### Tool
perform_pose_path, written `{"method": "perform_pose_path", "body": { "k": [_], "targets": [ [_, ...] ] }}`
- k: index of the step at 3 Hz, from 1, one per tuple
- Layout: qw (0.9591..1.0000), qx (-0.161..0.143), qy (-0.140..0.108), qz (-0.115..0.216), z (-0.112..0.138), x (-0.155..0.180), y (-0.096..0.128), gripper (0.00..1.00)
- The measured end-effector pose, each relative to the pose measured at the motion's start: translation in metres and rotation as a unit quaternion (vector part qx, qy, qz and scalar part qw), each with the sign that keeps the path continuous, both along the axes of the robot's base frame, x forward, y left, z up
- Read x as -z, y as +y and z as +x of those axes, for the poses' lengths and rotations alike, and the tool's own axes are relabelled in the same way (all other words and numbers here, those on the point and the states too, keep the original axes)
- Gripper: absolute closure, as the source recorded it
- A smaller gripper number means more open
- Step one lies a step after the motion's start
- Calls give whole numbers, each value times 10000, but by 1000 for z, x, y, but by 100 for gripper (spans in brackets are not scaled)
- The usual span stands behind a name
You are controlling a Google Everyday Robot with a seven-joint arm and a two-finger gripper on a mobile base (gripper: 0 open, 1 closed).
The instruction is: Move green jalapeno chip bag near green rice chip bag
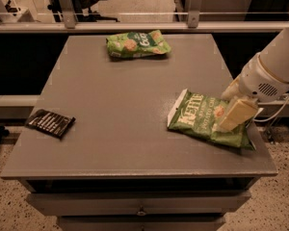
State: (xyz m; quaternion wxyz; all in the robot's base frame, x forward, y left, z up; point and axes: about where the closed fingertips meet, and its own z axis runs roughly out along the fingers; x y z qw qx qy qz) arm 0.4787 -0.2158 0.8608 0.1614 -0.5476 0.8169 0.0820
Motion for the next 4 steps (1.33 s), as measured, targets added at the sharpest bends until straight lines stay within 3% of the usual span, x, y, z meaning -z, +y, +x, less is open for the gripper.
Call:
{"method": "perform_pose_path", "body": {
  "k": [1,2,3,4],
  "targets": [
    [9995,45,134,272,-6,-8,3,62],
    [9989,57,65,462,-9,-25,6,85],
    [9982,134,-135,571,-8,-47,5,100],
    [9963,332,-597,521,-1,-84,-15,100]
  ]
}}
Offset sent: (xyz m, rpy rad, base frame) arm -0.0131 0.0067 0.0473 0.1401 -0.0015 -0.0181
